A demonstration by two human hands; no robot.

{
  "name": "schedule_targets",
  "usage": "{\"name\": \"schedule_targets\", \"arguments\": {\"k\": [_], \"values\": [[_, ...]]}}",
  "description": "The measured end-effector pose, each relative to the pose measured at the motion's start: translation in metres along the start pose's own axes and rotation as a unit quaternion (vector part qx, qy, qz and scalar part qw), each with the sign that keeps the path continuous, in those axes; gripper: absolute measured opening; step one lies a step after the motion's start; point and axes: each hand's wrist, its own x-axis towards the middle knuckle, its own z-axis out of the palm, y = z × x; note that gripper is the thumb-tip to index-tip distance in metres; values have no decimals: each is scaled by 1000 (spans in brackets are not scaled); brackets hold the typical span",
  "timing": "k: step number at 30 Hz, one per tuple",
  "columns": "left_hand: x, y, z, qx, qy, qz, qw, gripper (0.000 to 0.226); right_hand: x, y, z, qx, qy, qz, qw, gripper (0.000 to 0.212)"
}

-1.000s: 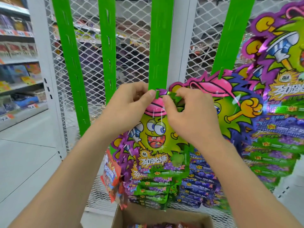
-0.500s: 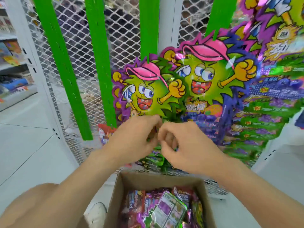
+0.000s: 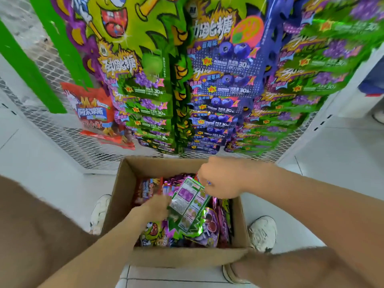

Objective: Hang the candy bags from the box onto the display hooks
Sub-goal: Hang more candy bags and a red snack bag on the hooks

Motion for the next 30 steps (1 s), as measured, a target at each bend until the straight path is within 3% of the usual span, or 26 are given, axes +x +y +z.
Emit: {"name": "schedule_targets", "arguments": {"k": [4,8,11,14,18,20,26,30], "values": [[28,-22,55,-95,35,-82,991,68,10,4,3,-5,-17,-12,1000,22],[17,0,42,-160,68,-139,975,91,17,5,3,0,-22,-24,999,26],[20,-1,41,-188,63,-133,971,98,18,0,2,-3,-21,-21,1000,22],[21,-3,44,-167,67,-146,973,82,15,-8,0,-1,-16,-19,1000,22],[15,3,41,-148,71,-147,975,27,12,-17,0,4,-38,-21,999,24],[10,7,37,-196,85,-107,971,15,12,-19,3,3,-48,-17,999,30],[-20,35,-14,-288,95,-35,952,22,9,-20,1,-2,-55,13,998,23],[-66,58,-66,-390,163,-12,906,38,4,-25,-12,24,-30,8,999,33]]}}
